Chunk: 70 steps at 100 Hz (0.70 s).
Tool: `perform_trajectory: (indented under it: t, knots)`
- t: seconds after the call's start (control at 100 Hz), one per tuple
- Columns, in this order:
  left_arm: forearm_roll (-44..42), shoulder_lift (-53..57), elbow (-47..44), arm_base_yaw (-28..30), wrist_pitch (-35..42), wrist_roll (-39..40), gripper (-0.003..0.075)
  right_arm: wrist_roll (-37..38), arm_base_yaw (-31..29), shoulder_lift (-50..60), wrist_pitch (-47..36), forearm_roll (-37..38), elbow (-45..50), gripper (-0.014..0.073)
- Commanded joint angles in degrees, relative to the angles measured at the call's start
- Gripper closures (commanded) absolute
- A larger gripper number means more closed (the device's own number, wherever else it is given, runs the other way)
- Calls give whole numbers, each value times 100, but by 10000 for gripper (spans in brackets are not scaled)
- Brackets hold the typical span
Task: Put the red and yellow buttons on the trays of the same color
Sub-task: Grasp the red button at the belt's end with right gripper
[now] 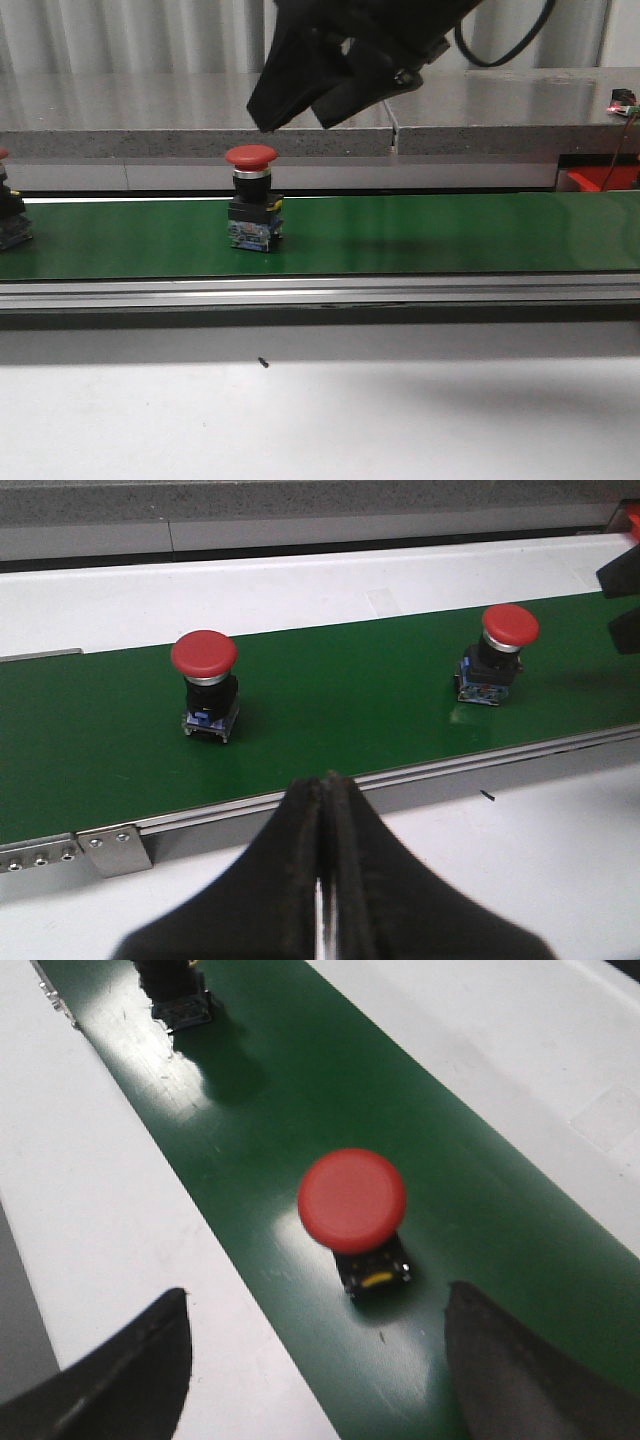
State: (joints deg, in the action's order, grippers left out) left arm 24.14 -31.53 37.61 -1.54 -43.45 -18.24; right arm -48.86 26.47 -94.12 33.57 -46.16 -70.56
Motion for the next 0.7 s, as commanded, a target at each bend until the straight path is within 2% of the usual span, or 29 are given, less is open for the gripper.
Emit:
perform_trajectory:
  t: [0.0,0.3,0.37,0.44,0.49,0.57,0.69]
  knots:
    - [135,0,154,-43,307,36,741,-21,25,-42,-77,-125,-346,51]
    - [135,0,154,-43,307,36,741,-21,25,-722,-385,-106,-659,53]
    - [135,0,154,-43,307,36,741,-21,25,-796,-487,-83,-659,77]
    - [135,0,154,-43,307,36,741,-21,6,-836,-473,-71,-659,184]
    - [135,0,154,-43,307,36,741,-21,6,-842,-465,-71,-659,301]
    - [135,0,154,-43,307,36,741,-21,6,-844,-473,-71,-659,436]
    - [135,0,154,-43,307,36,741,-21,-21,-784,-498,-76,-659,469]
